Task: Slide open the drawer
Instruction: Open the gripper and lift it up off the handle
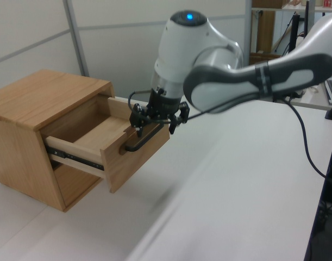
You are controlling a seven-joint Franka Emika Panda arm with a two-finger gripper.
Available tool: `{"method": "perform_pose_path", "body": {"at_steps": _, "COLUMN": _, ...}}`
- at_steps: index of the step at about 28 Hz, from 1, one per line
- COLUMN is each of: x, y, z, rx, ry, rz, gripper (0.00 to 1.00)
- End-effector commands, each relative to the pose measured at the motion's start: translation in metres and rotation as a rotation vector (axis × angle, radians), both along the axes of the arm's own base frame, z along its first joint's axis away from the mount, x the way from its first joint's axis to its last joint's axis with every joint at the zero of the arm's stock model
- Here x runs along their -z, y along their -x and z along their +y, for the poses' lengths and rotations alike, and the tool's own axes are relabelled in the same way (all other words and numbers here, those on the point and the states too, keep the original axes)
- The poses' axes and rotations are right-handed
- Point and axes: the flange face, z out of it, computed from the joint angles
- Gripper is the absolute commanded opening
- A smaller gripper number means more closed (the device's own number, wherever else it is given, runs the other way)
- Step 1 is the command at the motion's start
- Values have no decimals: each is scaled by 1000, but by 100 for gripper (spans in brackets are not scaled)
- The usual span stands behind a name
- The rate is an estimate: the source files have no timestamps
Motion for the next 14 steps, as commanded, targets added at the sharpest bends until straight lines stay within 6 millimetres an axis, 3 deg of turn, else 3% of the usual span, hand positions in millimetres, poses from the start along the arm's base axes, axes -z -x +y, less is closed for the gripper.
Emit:
{"method": "perform_pose_path", "body": {"at_steps": 1, "x": -17, "y": 4, "z": -5, "rx": -226, "ry": 51, "rz": 109, "gripper": 100}}
{"method": "perform_pose_path", "body": {"at_steps": 9, "x": -18, "y": 27, "z": -20, "rx": -653, "ry": 182, "rz": 374, "gripper": 100}}
{"method": "perform_pose_path", "body": {"at_steps": 14, "x": -27, "y": 32, "z": -33, "rx": -748, "ry": 193, "rz": 435, "gripper": 100}}
